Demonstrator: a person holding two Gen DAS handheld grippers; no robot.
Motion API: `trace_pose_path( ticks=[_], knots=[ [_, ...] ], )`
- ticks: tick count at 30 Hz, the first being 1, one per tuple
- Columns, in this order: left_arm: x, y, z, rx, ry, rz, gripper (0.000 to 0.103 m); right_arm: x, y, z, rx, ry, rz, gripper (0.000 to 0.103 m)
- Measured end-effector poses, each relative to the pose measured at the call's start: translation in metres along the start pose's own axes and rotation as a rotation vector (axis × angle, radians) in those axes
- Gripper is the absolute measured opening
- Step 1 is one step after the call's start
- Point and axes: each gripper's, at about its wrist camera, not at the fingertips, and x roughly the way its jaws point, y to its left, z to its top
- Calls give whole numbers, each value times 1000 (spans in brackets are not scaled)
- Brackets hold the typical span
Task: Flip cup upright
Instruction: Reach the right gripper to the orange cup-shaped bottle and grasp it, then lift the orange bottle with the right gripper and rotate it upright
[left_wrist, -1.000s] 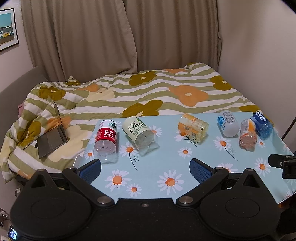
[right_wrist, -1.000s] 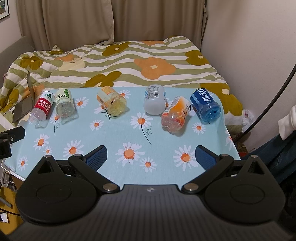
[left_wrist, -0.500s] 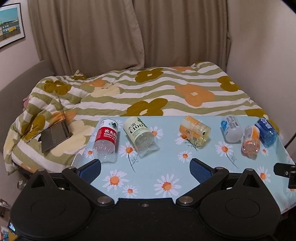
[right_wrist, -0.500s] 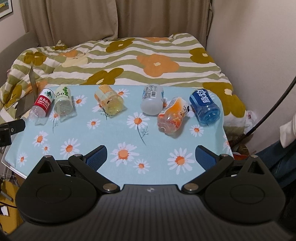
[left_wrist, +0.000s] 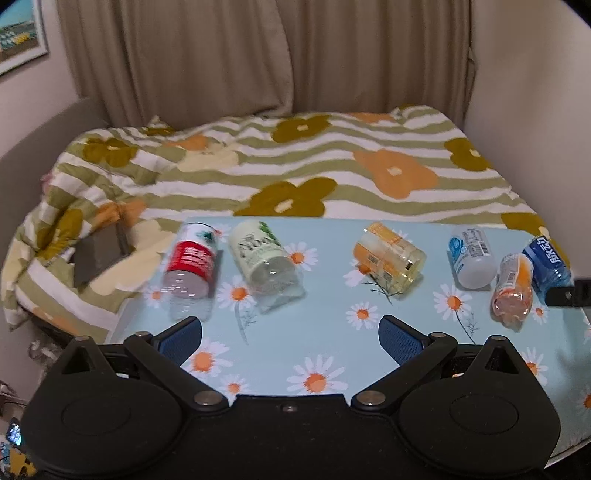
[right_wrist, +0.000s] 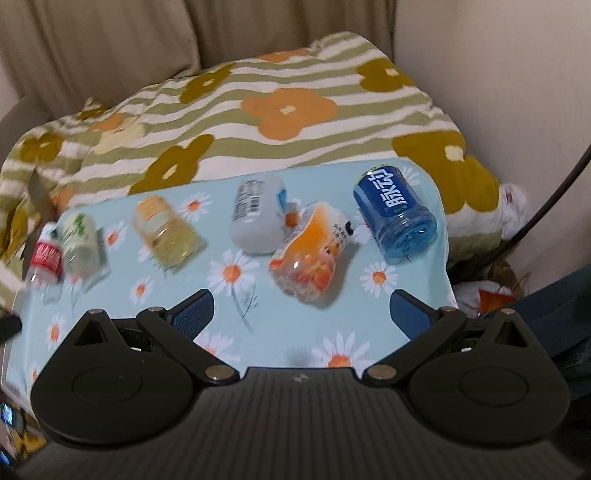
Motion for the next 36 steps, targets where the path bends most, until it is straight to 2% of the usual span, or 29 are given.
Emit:
trace_pose_path(
  ticks=[12, 21, 23, 27, 36],
  knots=[
    [80, -14, 41, 100, 89, -100, 103, 81, -14, 26, 250, 105, -44, 103],
    [122, -20, 54, 149, 164, -144, 103, 114, -15, 28, 319, 165, -70, 103],
    [127, -21, 56, 154, 170, -153, 103, 117, -16, 27, 328, 173, -66, 92],
    [133, -24, 57, 163, 187, -167, 103, 123, -18, 26, 340, 190, -51, 77],
    [129, -26, 58, 162, 176, -167, 103, 117, -18, 26, 319, 173, -33, 76]
  ],
)
